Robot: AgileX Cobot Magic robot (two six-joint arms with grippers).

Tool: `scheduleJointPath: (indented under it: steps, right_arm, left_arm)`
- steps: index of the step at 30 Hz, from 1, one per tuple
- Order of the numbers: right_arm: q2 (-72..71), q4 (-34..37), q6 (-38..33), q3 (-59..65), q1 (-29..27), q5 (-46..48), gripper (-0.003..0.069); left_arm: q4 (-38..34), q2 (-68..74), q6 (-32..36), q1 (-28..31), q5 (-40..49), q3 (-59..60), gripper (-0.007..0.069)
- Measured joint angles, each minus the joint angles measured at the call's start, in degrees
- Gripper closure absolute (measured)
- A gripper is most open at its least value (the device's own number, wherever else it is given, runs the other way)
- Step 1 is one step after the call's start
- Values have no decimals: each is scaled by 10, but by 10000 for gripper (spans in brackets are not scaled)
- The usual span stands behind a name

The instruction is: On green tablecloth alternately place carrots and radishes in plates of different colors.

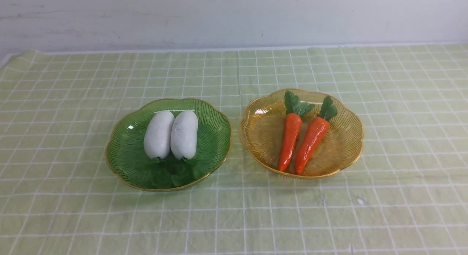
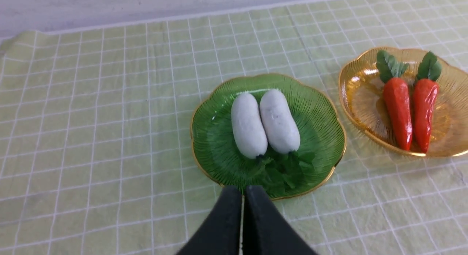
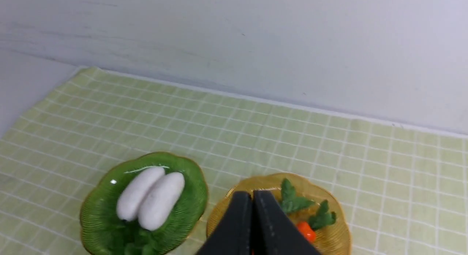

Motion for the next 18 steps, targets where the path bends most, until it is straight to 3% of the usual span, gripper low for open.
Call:
scheduleJointPath:
  steps: [1,5,6,7,9,12,18]
  right_arm:
    - [-20,-5,1,28,0,-20,673]
    - [-250,-71,21,345,0,-264,673]
    - [-261,-74,24,345,0,-276,673]
    - [-344,-92,54,451,0,-361,673]
    - [-418,-101,92,524,0,-422,673]
    - [-517,-130,142,613,0,-473,673]
    - [-564,-166,156,658,0,-456,673]
  left_arm:
    - [0,0,0,0,-2,0,632]
    - [-10,1,0,0,-31,0,632]
    - [-11,1,0,0,-33,0,632]
    - [-13,3,0,0,-39,0,632]
    - [-13,5,0,0,-39,0,632]
    - [-15,8,1,0,-62,6,632]
    - [-42,-11,4,0,-167,83,632]
